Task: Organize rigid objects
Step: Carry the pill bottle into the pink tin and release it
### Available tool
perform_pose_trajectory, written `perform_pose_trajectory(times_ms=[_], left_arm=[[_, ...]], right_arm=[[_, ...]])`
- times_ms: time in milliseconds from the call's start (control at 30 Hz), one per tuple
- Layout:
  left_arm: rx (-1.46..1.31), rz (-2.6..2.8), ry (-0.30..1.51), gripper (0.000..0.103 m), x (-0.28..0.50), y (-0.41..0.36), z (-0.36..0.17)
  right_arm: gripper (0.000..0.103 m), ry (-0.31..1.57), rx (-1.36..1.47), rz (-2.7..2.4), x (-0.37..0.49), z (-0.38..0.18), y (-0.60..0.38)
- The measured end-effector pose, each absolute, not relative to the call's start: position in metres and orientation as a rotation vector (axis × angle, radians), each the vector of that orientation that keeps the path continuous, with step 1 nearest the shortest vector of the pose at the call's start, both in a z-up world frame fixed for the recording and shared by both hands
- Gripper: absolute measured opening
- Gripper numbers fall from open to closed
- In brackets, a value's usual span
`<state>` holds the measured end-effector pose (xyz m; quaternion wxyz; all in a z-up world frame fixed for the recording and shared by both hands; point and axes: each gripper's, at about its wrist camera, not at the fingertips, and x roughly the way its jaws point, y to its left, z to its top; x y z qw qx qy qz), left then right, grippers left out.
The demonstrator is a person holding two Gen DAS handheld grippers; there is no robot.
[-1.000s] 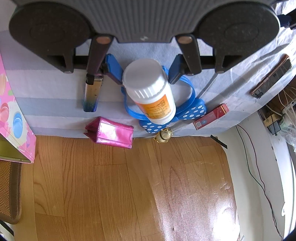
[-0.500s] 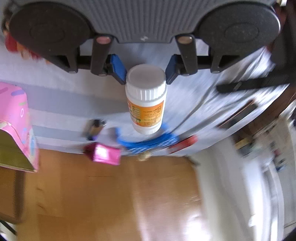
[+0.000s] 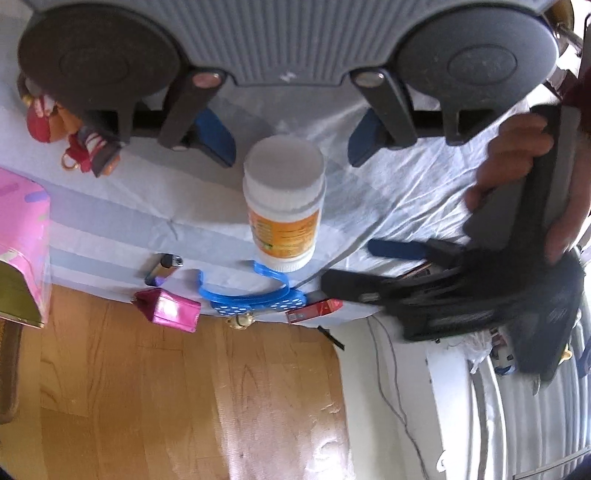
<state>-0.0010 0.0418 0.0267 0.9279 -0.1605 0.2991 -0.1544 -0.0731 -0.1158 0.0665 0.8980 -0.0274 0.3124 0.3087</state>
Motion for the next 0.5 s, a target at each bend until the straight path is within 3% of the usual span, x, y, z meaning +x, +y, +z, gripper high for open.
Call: perform_pose_trajectory(times_ms=[67, 100, 133, 400, 500], left_arm=[[-0.313, -0.362, 0.641, 0.102, 0.006, 0.033, 0.019], [-0.306, -0.396, 0.668, 0.089, 0.008, 0.028, 0.013], [-0.302, -0.421, 0.689, 0.09, 0.009, 0.024, 0.008], [-0.355, -0.43, 0.602, 0.089, -0.002, 0.001, 0.038], [-0.332, -0.531, 0.569, 0.083, 0.012, -0.032, 0.066]], right_arm=[[0.067, 0.657, -0.084, 0.647, -0.068, 0.064, -0.112], [0.064, 0.663, -0.093, 0.649, -0.066, 0.062, -0.111], [0.049, 0.652, -0.102, 0.64, -0.065, 0.06, -0.112], [0.048, 0.53, -0.058, 0.639, -0.078, 0.078, -0.142], [0.048, 0.434, -0.034, 0.577, -0.079, 0.098, -0.169]])
